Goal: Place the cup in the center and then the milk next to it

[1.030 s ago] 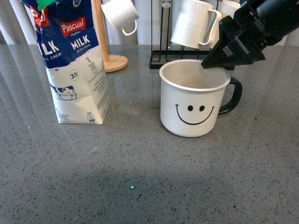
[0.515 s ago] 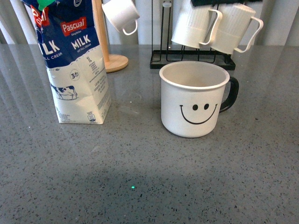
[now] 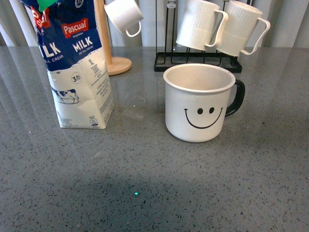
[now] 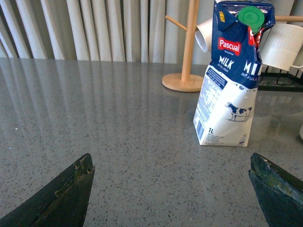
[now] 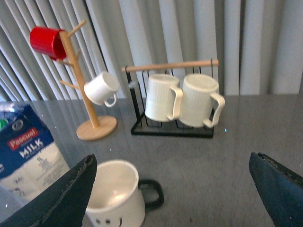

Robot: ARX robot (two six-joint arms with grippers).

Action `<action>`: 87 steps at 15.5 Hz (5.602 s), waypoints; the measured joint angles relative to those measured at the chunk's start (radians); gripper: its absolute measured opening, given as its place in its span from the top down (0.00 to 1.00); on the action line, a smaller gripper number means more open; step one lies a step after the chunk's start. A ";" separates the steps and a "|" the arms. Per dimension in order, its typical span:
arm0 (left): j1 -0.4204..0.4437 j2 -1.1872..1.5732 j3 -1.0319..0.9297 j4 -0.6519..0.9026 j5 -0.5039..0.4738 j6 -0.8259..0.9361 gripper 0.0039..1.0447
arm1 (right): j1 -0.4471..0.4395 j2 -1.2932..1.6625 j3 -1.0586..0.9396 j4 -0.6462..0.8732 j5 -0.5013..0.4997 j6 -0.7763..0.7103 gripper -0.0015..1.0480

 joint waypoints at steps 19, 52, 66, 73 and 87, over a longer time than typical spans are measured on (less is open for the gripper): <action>0.000 0.000 0.000 0.000 0.000 0.000 0.06 | -0.230 -0.653 -0.522 -0.145 0.061 -0.146 0.98; -0.047 0.205 0.105 -0.070 0.083 -0.060 0.06 | -0.230 -0.855 -0.527 -0.360 0.060 -0.146 0.06; -0.233 1.407 0.752 0.451 0.012 -0.164 0.17 | -0.230 -0.855 -0.527 -0.360 0.060 -0.146 0.06; -0.259 1.352 0.718 0.447 -0.049 -0.166 0.97 | -0.230 -0.855 -0.527 -0.359 0.060 -0.146 0.06; -0.586 1.379 0.674 0.615 -0.396 -0.269 0.97 | -0.230 -0.855 -0.527 -0.359 0.060 -0.146 0.06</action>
